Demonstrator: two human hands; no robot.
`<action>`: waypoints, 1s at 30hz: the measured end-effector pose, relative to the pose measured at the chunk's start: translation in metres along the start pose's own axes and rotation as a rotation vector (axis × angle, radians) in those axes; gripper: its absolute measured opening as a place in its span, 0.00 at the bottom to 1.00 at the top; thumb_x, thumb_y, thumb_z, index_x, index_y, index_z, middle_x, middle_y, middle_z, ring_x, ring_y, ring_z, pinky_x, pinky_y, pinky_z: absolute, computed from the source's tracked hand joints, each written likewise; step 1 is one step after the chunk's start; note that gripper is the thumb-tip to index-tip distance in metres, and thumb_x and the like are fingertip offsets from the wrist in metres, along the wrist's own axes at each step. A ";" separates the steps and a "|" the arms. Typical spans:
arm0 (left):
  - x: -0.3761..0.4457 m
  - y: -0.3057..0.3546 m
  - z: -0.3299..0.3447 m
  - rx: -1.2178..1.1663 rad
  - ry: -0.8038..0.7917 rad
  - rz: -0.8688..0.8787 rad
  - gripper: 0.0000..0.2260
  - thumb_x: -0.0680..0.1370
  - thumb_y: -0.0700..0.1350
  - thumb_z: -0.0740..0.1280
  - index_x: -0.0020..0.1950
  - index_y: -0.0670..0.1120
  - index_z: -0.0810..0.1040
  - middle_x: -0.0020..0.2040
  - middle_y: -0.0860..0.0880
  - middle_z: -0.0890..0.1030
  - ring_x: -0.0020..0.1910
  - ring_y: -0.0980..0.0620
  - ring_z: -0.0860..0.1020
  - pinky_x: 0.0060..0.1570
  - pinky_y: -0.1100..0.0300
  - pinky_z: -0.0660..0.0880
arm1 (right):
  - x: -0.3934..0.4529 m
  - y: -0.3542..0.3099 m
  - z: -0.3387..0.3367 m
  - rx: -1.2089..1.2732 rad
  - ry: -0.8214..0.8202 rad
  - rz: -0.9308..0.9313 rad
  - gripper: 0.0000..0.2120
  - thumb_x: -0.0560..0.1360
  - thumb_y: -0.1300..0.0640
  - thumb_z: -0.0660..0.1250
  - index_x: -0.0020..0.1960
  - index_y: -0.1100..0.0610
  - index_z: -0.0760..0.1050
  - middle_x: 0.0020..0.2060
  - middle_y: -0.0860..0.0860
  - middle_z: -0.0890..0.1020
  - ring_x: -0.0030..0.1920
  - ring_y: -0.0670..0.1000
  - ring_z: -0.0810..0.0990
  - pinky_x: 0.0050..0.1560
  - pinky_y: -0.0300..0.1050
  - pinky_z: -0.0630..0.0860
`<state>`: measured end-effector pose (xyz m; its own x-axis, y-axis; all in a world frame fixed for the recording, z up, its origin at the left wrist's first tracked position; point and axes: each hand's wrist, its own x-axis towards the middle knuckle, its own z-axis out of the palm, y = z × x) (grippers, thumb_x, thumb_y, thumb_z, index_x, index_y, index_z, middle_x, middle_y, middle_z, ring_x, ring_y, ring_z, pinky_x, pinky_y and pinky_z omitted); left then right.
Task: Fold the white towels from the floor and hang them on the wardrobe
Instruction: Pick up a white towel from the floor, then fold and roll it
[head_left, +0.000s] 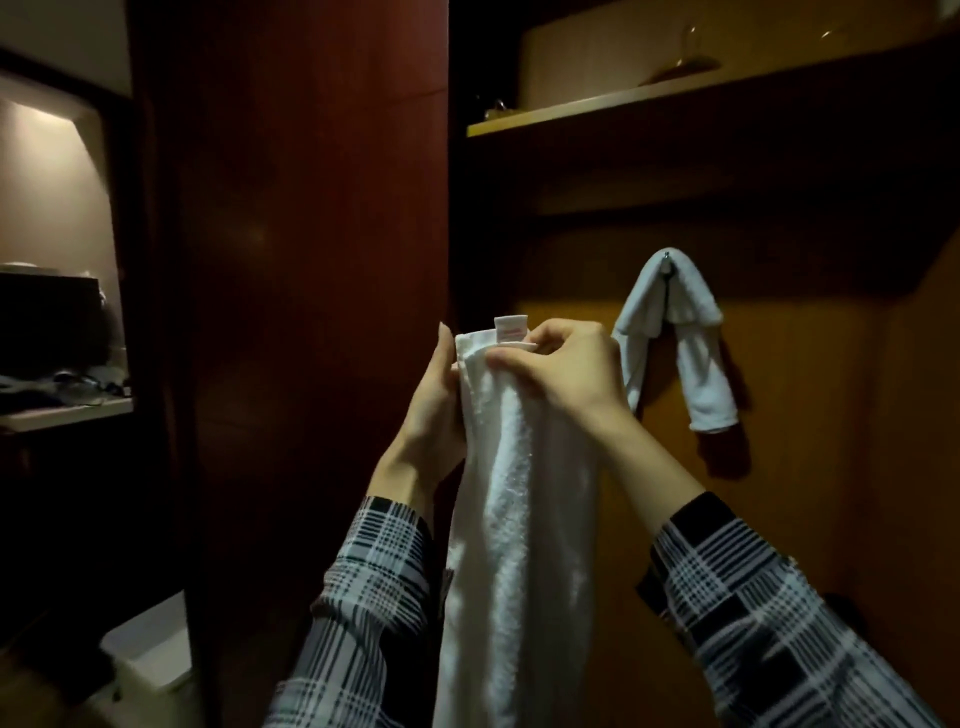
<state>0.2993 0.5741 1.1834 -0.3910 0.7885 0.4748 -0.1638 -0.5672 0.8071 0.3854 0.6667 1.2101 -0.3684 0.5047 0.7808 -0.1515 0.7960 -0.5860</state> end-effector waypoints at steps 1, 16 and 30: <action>-0.004 -0.002 0.002 0.046 0.011 0.004 0.33 0.79 0.62 0.46 0.49 0.42 0.85 0.45 0.44 0.84 0.44 0.51 0.83 0.47 0.59 0.79 | -0.005 0.001 0.000 0.002 -0.022 0.010 0.13 0.62 0.47 0.79 0.31 0.50 0.77 0.32 0.48 0.83 0.35 0.46 0.80 0.38 0.44 0.78; -0.131 -0.097 -0.006 -0.236 0.298 -0.142 0.29 0.75 0.61 0.60 0.60 0.37 0.78 0.57 0.34 0.79 0.57 0.40 0.79 0.63 0.46 0.72 | -0.137 0.047 0.009 -0.120 -0.172 -0.305 0.10 0.66 0.50 0.76 0.37 0.56 0.79 0.49 0.49 0.78 0.53 0.46 0.73 0.52 0.30 0.70; -0.194 -0.150 -0.005 -0.414 0.432 -0.262 0.24 0.81 0.58 0.47 0.68 0.49 0.72 0.60 0.38 0.80 0.54 0.42 0.82 0.49 0.50 0.81 | -0.212 0.068 -0.006 0.038 -0.627 -0.093 0.13 0.72 0.49 0.71 0.41 0.59 0.77 0.37 0.52 0.81 0.40 0.50 0.80 0.39 0.49 0.76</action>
<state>0.3949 0.5045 0.9684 -0.6056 0.7953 0.0270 -0.6046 -0.4819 0.6343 0.4583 0.6153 1.0062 -0.8177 0.1327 0.5602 -0.2371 0.8091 -0.5378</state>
